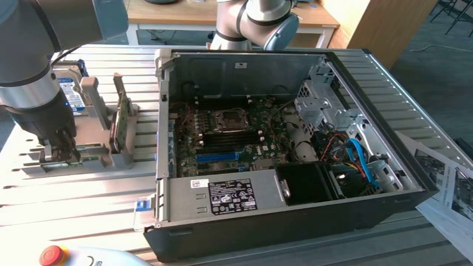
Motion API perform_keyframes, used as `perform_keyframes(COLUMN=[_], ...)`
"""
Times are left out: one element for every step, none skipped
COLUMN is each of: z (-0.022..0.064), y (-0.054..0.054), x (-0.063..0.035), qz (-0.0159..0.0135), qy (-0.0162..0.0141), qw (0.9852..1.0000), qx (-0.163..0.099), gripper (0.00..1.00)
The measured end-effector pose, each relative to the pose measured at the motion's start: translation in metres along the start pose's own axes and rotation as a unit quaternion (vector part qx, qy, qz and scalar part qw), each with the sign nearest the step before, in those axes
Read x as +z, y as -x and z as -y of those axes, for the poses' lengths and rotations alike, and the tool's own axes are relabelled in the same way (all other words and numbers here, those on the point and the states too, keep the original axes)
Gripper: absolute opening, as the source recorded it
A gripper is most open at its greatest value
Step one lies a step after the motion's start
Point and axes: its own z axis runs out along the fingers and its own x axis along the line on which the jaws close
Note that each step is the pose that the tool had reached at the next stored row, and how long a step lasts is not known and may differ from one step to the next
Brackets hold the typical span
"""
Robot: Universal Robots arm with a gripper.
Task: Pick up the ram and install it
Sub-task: 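Pick up the ram and move it above insertion slot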
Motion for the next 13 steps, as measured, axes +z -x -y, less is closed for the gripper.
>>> perform_keyframes(z=[0.0000,0.0000,0.0000,0.0000,0.0000,-0.0001,-0.0001,-0.0001,-0.0001,-0.0002,-0.0002,-0.0002,-0.0002], y=[0.0000,0.0000,0.0000,0.0000,0.0000,0.0000,0.0000,0.0000,0.0000,0.0001,0.0001,0.0001,0.0001], x=[0.0000,-0.0002,-0.0005,-0.0008,-0.0011,-0.0016,-0.0021,-0.0026,-0.0032,-0.0038,-0.0045,-0.0054,-0.0062], qz=[0.0000,0.0000,0.0000,0.0000,0.0000,0.0000,0.0000,0.0000,0.0000,0.0000,0.0000,0.0000,0.0001], qy=[0.0000,0.0000,0.0000,0.0000,0.0000,0.0000,0.0000,0.0001,0.0000,0.0000,0.0000,0.0000,0.0000], qw=[1.0000,1.0000,1.0000,1.0000,1.0000,1.0000,1.0000,1.0000,1.0000,1.0000,1.0000,1.0000,1.0000], qx=[0.000,0.000,0.000,0.000,0.000,0.000,0.001,0.001,0.001,0.001,0.001,0.001,0.002], gripper=[0.12,0.12,0.12,0.12,0.12,0.12,0.12,0.12,0.12,0.12,0.12,0.12,0.12])
